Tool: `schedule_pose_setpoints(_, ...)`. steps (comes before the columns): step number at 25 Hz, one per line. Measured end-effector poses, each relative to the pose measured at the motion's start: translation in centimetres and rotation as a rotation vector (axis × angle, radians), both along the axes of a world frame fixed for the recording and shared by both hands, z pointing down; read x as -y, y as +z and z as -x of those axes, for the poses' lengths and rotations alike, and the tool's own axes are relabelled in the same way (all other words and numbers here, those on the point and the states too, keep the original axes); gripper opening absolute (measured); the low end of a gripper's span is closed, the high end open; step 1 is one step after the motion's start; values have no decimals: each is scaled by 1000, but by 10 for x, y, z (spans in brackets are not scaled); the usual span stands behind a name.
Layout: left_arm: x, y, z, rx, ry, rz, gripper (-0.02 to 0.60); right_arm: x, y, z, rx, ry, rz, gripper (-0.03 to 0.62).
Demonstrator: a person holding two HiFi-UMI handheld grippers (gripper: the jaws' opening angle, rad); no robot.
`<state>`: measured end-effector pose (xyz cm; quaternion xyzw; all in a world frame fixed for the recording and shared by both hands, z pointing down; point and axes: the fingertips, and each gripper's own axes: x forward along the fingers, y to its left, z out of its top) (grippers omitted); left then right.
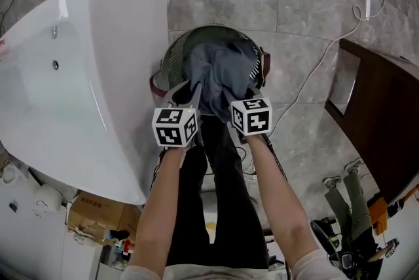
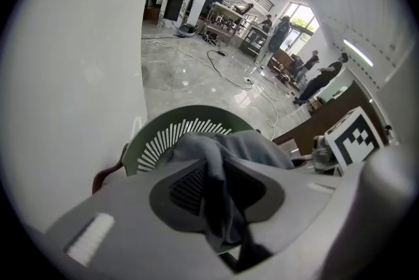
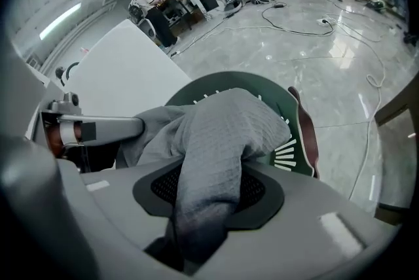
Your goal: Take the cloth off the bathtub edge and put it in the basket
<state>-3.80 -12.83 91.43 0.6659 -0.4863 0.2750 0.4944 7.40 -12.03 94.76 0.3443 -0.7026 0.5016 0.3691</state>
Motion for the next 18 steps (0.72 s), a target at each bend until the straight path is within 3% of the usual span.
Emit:
schedule_pose_setpoints(10, -6, -9, 17, 23, -93, -120, 141, 17, -5, 21, -51, -39, -209, 156)
schedule_pose_setpoints(18, -35, -43, 19, 24, -63, -185, 141, -5, -44, 7, -78, -11, -243, 176)
